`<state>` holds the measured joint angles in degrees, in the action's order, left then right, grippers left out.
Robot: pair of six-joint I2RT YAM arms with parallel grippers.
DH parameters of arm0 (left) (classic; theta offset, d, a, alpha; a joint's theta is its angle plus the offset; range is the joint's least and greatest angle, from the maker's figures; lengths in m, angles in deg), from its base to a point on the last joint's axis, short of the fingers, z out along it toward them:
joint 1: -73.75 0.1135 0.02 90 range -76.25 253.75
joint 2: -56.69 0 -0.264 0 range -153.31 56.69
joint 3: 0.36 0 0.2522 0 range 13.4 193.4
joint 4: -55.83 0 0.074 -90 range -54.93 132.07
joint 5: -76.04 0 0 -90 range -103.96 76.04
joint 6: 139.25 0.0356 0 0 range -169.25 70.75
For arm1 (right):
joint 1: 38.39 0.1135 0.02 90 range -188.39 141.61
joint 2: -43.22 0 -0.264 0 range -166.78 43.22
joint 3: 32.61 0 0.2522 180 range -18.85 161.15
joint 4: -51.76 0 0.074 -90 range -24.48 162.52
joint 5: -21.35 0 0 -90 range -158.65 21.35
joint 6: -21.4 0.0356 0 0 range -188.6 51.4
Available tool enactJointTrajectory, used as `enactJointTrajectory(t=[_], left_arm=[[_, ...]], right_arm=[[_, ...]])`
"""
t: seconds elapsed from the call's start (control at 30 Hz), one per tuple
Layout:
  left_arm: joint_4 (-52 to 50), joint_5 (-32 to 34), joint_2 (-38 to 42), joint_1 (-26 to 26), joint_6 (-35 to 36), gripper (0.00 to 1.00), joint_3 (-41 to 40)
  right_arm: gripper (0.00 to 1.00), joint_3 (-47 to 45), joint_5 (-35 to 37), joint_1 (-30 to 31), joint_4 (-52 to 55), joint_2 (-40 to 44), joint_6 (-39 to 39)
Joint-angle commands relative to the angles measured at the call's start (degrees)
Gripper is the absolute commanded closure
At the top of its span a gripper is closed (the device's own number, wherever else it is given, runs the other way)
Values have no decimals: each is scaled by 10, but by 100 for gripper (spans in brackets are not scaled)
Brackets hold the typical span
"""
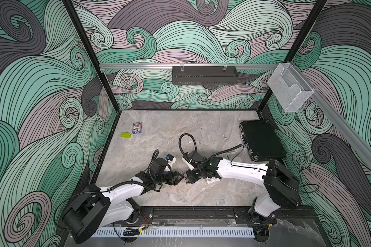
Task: Take the necklace out of the lift-off lid jewelry box
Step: Take out the inner lining from the jewelry box, then pick up the necklace from the inner lining.
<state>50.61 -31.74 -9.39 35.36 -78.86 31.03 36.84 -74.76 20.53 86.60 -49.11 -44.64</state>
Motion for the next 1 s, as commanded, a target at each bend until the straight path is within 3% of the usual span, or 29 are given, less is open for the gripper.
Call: enactJointTrajectory(t=[0.0, 0.3, 0.67, 0.97], left_arm=[[-15, 25, 23, -4, -5, 36, 15], [-37, 15, 80, -4, 18, 37, 9], [23, -74, 173, -5, 33, 39, -10], [50, -145, 211, -12, 65, 42, 10]], right_arm=[[97, -6, -4, 0, 1, 32, -9], [96, 5, -36, -9, 29, 101, -17], [95, 33, -103, -25, 59, 212, -24], [94, 62, -143, -28, 68, 241, -30]])
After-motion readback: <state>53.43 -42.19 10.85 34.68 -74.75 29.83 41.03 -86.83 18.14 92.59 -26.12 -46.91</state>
